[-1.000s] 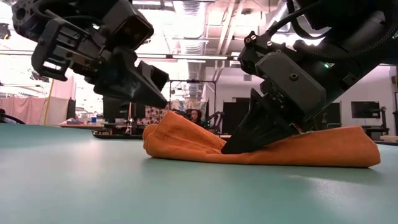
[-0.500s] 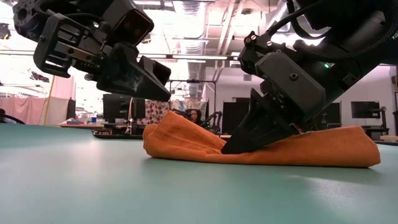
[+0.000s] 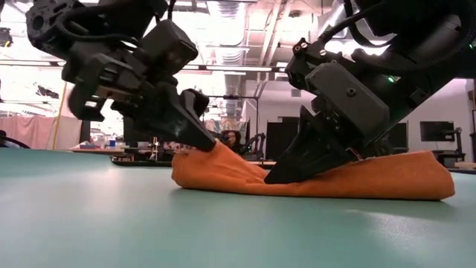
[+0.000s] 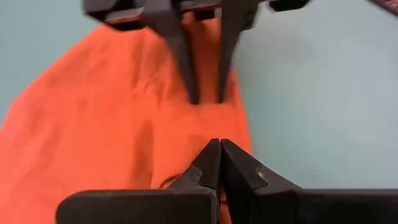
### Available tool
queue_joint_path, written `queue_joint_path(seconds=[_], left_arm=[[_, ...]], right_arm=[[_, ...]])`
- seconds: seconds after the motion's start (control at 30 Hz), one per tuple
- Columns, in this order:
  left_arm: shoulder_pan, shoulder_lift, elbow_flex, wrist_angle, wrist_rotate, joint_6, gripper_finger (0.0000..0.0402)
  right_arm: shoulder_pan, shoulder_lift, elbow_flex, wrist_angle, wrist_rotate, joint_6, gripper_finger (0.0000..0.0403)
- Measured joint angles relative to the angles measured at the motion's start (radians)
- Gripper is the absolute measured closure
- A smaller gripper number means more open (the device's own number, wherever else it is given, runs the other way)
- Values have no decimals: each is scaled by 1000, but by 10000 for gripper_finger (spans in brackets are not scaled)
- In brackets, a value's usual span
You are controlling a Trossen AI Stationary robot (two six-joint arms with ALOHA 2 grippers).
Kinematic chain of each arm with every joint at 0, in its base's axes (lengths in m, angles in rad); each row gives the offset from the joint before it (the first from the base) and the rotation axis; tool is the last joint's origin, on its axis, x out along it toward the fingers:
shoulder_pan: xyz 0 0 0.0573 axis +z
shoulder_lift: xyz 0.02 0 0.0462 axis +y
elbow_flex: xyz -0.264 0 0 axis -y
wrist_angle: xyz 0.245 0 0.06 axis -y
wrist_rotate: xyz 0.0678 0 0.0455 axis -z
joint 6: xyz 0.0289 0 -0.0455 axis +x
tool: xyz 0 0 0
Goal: Roll towel into tight, uniform cylinder
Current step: Roll the orange towel
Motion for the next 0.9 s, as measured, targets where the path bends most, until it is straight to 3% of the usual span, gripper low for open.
queue_joint_path(seconds=[0.37, 0.6, 0.7, 0.8, 0.9], left_arm=[[59, 0, 6, -83, -6, -27, 401], [61, 1, 6, -86, 4, -17, 401], [61, 1, 6, -102, 3, -16, 401], [61, 1, 6, -101, 2, -13, 401], [61, 1, 6, -101, 1, -8, 401]], right_arm=[[1, -2, 1, 3, 20, 1, 283], [51, -104, -5, -54, 244, -47, 283], [86, -184, -1, -165, 355, -14, 285], [114, -221, -3, -255, 370, 42, 291], [140, -225, 1, -226, 379, 51, 298]])
